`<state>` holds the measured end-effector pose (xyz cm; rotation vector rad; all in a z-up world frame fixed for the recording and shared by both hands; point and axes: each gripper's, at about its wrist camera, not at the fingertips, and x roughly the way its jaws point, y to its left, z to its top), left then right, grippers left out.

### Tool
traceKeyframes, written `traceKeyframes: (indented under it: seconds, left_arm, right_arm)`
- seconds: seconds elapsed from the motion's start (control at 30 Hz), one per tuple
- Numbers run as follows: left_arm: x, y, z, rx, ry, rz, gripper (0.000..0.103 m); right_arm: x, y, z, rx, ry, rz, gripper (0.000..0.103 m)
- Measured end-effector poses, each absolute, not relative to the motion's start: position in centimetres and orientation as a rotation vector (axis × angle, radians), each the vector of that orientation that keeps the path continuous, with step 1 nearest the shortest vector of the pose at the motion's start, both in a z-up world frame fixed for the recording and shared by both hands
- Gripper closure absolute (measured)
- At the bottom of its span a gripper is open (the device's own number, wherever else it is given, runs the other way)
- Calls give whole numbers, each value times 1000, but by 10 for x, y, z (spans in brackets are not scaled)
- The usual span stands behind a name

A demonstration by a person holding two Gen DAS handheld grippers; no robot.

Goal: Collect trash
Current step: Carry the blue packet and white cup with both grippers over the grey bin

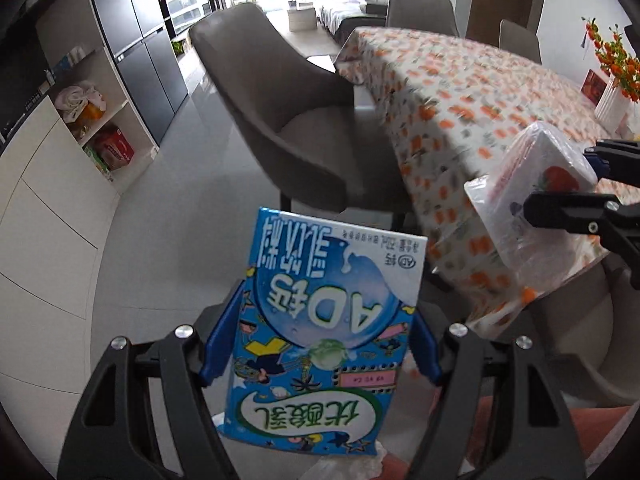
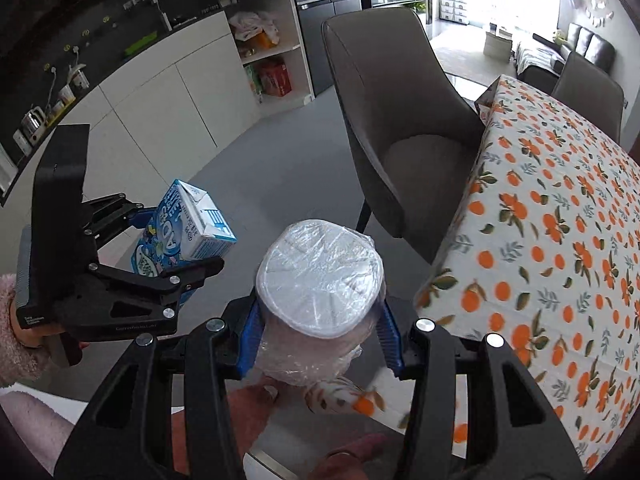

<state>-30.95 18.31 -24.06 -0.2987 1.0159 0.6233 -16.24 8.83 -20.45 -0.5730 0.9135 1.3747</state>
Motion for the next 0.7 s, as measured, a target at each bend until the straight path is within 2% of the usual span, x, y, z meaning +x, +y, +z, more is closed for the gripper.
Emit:
traceKeyframes:
  seconds: [0.3, 0.7]
  left_arm:
    - [-354, 263, -303, -318, 1076, 558, 31]
    - [-343, 307, -478, -401, 1152, 520, 31]
  right_arm:
    - [-223, 175, -296, -547, 1042, 1292, 56]
    - [-215, 257, -486, -625, 1113, 1196, 55]
